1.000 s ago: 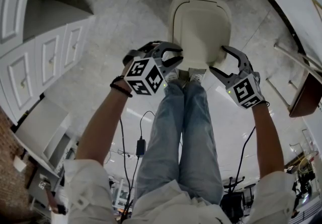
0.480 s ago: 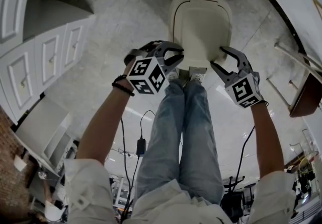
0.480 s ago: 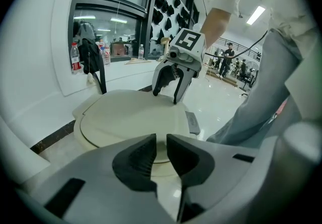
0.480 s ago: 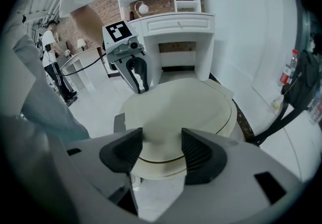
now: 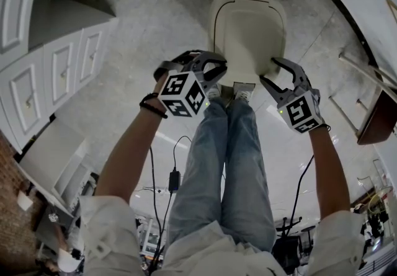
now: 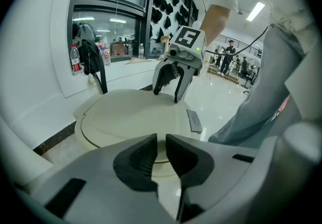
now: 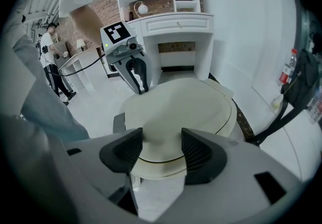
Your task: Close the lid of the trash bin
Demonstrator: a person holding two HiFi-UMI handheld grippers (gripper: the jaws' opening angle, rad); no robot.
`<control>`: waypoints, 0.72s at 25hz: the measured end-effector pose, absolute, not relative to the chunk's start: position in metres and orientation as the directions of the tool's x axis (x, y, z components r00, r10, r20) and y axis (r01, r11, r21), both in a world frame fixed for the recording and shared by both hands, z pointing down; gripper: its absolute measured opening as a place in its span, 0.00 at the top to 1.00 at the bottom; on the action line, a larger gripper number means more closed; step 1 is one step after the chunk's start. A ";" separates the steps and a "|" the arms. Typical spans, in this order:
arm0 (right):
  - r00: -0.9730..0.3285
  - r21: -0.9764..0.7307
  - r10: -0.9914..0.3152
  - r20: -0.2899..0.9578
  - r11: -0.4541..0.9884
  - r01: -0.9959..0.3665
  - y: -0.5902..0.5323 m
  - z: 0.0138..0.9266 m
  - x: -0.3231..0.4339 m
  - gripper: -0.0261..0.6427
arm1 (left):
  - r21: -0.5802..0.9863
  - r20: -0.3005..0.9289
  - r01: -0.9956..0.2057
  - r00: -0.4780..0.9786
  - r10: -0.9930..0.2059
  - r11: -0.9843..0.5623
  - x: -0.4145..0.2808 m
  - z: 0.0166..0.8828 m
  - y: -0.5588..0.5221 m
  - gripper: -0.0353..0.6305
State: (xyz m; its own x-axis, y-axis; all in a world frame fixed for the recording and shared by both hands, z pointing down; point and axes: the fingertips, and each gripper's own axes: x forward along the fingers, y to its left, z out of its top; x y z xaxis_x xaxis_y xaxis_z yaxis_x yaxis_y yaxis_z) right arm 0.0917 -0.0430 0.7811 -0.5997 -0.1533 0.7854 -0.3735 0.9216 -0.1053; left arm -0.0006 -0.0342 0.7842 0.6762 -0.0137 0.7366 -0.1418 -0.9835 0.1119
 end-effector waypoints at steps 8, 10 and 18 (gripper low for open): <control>-0.602 -0.104 -0.156 0.783 0.922 -0.373 -0.042 0.783 0.091 0.58 | 0.110 0.736 -0.148 0.677 -0.020 -0.983 -0.001 0.785 -0.035 0.85; -0.597 -0.102 -0.155 0.787 0.922 -0.374 -0.042 0.784 0.091 0.58 | 0.105 0.739 -0.146 0.673 -0.021 -0.984 -0.001 0.785 -0.035 0.85; -0.596 -0.104 -0.158 0.787 0.919 -0.381 -0.043 0.784 0.092 0.59 | 0.094 0.748 -0.138 0.664 -0.022 -0.986 0.000 0.788 -0.034 0.86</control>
